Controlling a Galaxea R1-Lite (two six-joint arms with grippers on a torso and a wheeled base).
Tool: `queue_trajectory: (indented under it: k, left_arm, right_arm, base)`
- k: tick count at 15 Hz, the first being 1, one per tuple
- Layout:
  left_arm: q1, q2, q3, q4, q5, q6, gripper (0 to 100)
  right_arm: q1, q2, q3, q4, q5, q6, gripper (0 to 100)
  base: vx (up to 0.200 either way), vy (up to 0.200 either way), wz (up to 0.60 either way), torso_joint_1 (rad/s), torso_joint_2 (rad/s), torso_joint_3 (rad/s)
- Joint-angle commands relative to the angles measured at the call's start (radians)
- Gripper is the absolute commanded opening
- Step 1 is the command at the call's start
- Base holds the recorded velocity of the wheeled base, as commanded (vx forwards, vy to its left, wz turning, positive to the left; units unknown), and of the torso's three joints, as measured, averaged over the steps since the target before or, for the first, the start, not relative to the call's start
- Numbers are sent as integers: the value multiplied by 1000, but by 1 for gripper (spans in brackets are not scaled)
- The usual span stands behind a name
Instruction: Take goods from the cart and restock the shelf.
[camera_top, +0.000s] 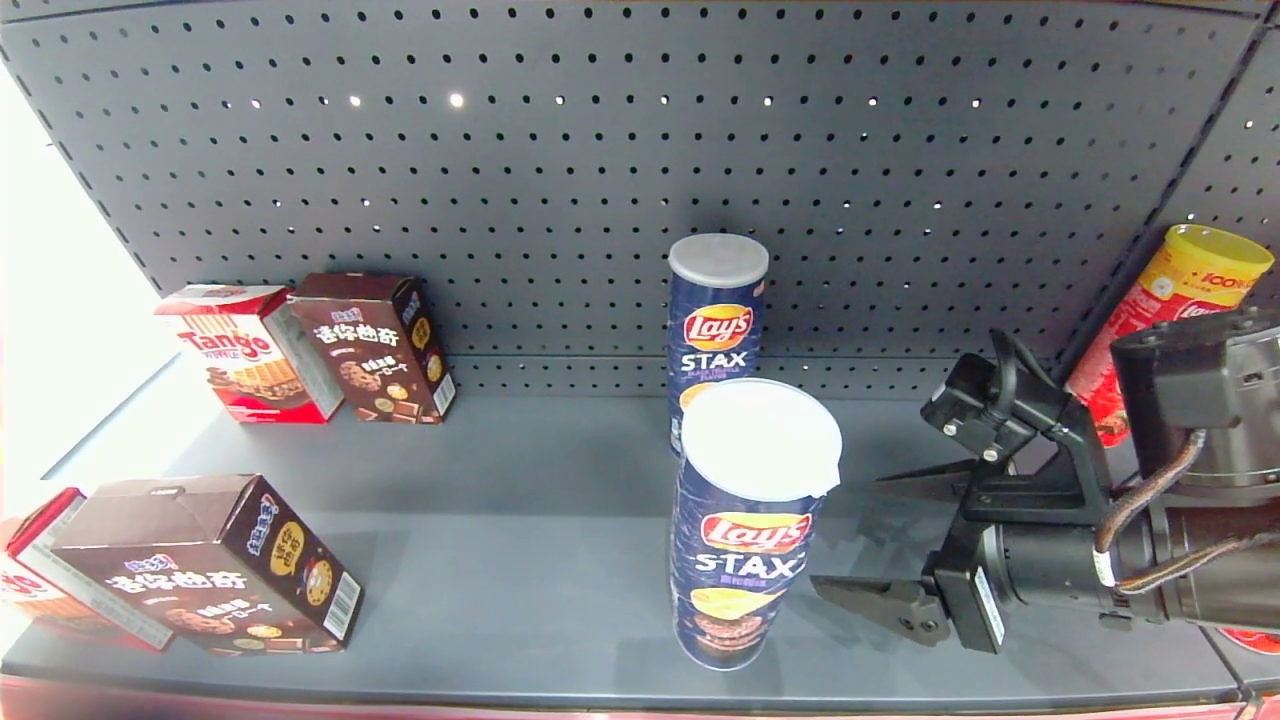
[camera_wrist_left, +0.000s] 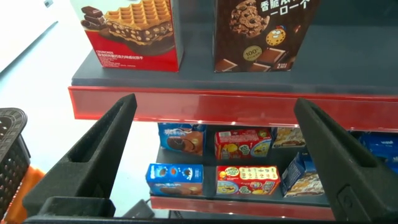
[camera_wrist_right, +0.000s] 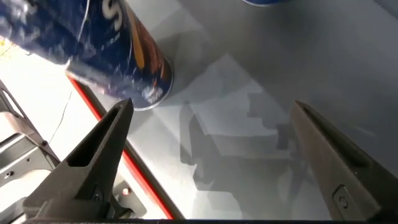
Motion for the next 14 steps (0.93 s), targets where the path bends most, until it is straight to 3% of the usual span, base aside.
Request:
queue_trajectory:
  k: [1,14]
  left_arm:
    - [0,1,0,0,0,-2,100]
    - [0,1,0,0,0,0,100]
  right_arm:
    - [6,24,-18,1,0,0,100]
    - [23,56,-44,1,-1,-2,100]
  base:
    - [0,0,0,0,0,0]
    - [0,0,0,0,0,0]
